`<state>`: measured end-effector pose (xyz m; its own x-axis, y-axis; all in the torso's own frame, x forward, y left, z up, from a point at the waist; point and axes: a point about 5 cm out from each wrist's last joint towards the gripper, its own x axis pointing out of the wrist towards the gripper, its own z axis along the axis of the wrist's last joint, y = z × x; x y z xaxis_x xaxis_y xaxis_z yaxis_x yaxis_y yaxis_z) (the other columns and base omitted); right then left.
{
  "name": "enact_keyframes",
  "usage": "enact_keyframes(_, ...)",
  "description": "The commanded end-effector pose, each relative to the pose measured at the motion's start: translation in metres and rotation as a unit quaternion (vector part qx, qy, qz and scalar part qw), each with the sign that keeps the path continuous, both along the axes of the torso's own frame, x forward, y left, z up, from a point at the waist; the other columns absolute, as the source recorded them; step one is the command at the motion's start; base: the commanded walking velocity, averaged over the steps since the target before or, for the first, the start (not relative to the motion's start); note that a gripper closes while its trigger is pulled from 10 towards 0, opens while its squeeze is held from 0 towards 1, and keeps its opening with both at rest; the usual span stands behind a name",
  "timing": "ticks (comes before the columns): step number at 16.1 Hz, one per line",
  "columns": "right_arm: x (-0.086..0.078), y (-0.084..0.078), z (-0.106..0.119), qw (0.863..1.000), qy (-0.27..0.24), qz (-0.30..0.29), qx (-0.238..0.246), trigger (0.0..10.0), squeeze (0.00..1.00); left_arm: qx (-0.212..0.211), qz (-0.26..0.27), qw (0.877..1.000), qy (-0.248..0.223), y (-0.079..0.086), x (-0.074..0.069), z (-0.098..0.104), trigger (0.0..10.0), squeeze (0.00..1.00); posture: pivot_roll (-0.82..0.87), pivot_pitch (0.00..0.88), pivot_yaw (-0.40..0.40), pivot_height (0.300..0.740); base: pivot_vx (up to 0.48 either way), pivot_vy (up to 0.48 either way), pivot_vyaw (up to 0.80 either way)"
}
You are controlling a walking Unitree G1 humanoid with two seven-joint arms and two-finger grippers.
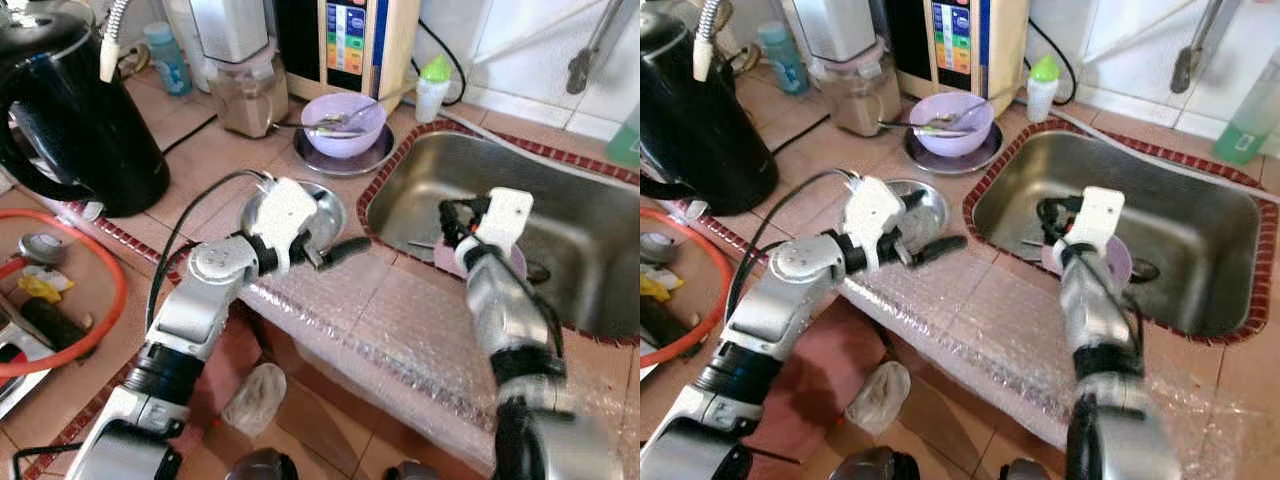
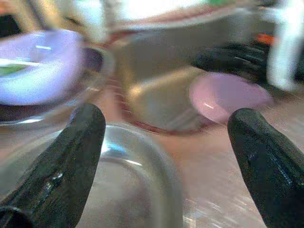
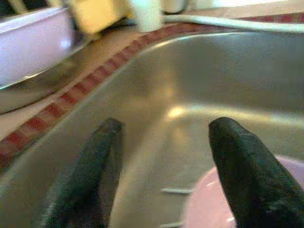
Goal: Kitchen organization
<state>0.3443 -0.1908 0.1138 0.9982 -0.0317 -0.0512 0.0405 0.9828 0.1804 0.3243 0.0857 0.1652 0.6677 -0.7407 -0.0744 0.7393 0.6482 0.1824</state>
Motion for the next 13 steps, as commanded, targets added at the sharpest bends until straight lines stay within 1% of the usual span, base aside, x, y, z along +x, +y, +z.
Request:
enact_keyframes(1, -0.007, 0.011, 0.004, 0.999, -0.022, 0.023, -0.009, 10.0, 1.0, -0.026, 0.063, 0.997, -0.027, 0.014, 0.01, 0.012, 10.0, 1.0, -0.03, 0.045, 0.055, 0.74, 0.0, 0.0, 0.0)
enact_keyframes(3, -0.017, 0.019, 0.004, 0.998, -0.035, 0.036, -0.027, 10.0, 1.0, -0.048, 0.112, 0.992, -0.042, 0.026, 0.013, 0.015, 10.0, 1.0, -0.04, 0.041, 0.044, 0.74, 0.0, 0.0, 0.0)
enact_keyframes(4, -0.02, 0.021, 0.005, 0.997, -0.041, 0.043, -0.038, 10.0, 1.0, -0.07, 0.146, 0.986, -0.04, 0.033, 0.015, 0.015, 10.0, 1.0, -0.04, 0.036, 0.034, 0.74, 0.0, 0.0, 0.0)
enact_keyframes(5, -0.022, 0.024, 0.008, 0.997, -0.048, 0.051, -0.036, 10.0, 1.0, -0.08, 0.183, 0.979, -0.046, 0.041, 0.016, 0.015, 10.0, 1.0, -0.04, 0.032, 0.027, 0.74, 0.0, 0.0, 0.0)
enact_keyframes(6, -0.026, 0.027, 0.01, 0.996, -0.052, 0.064, -0.031, 10.0, 0.15, -0.101, 0.234, 0.966, -0.049, 0.053, 0.017, 0.013, 10.0, 1.0, -0.05, 0.024, 0.019, 0.74, 0.0, 0.0, 0.0)
enact_keyframes(7, -0.03, 0.032, 0.011, 0.995, -0.054, 0.079, -0.036, 10.0, 0.0, -0.123, 0.263, 0.955, -0.054, 0.059, 0.016, 0.012, 10.0, 1.0, -0.05, 0.024, 0.019, 0.74, 0.0, 0.0, 0.0)
enact_keyframes(8, -0.034, 0.037, 0.011, 0.994, -0.055, 0.089, -0.038, 10.0, 0.0, -0.123, 0.283, 0.949, -0.061, 0.062, 0.014, 0.01, 10.0, 1.0, -0.05, 0.018, 0.014, 0.74, 0.0, 0.0, 0.0)
enact_keyframes(9, -0.038, 0.043, 0.008, 0.993, -0.052, 0.101, -0.037, 10.0, 0.0, -0.121, 0.315, 0.94, -0.051, 0.067, 0.012, 0.003, 10.0, 1.0, -0.05, 0.011, 0.006, 0.74, 0.0, 0.0, 0.0)
enact_keyframes(10, -0.04, 0.046, 0.007, 0.993, -0.051, 0.104, -0.037, 10.0, 0.0, -0.11, 0.328, 0.937, -0.041, 0.07, 0.013, -0.002, 10.0, 1.0, -0.05, 0.007, 0.005, 0.74, 0.0, 0.0, 0.0)
enact_keyframes(11, -0.042, 0.052, 0.007, 0.991, -0.053, 0.117, -0.035, 10.0, 0.0, -0.096, 0.353, 0.93, -0.016, 0.076, 0.015, -0.012, 10.0, 0.71, -0.05, 0.004, 0.005, 0.74, 0.0, 0.0, 0.0)
enact_keyframes(12, -0.044, 0.055, 0.008, 0.99, -0.055, 0.125, -0.031, 10.0, 0.0, -0.093, 0.361, 0.928, 0.001, 0.077, 0.016, -0.018, 10.0, 0.58, -0.05, 0.002, 0.006, 0.74, 0.0, 0.0, 0.0)
enact_keyframes(13, -0.046, 0.058, 0.009, 0.989, -0.056, 0.131, -0.029, 10.0, 0.0, -0.098, 0.355, 0.929, 0.028, 0.076, 0.016, -0.024, 10.0, 0.38, -0.05, 0.001, 0.008, 0.74, 0.0, 0.0, 0.0)
